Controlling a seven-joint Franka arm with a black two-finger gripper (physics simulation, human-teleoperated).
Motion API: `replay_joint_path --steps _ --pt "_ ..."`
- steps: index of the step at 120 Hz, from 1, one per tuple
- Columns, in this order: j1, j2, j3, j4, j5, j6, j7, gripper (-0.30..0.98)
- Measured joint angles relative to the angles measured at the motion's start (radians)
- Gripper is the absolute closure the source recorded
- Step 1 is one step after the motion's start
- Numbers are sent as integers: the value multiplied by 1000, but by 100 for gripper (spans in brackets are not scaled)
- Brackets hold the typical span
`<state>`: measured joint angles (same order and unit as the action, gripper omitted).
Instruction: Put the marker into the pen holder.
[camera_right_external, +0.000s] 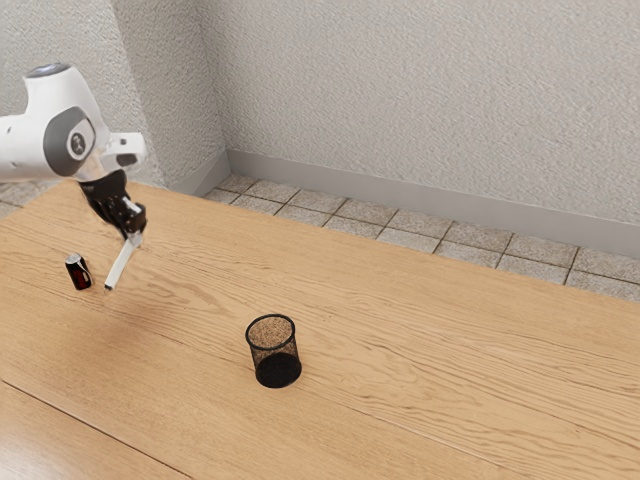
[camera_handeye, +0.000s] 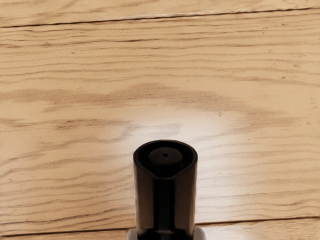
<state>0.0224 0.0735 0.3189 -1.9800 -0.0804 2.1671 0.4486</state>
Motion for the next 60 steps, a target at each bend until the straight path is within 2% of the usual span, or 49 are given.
replay_joint_path --steps 8,18,29,60 --pt "14 -98 -66 1 13 -18 2 74" --pt "39 -157 -166 -15 2 25 2 74" --pt "1 -229 -262 -98 -20 103 2 74" --pt "-4 -289 -442 -251 -88 296 -2 74"
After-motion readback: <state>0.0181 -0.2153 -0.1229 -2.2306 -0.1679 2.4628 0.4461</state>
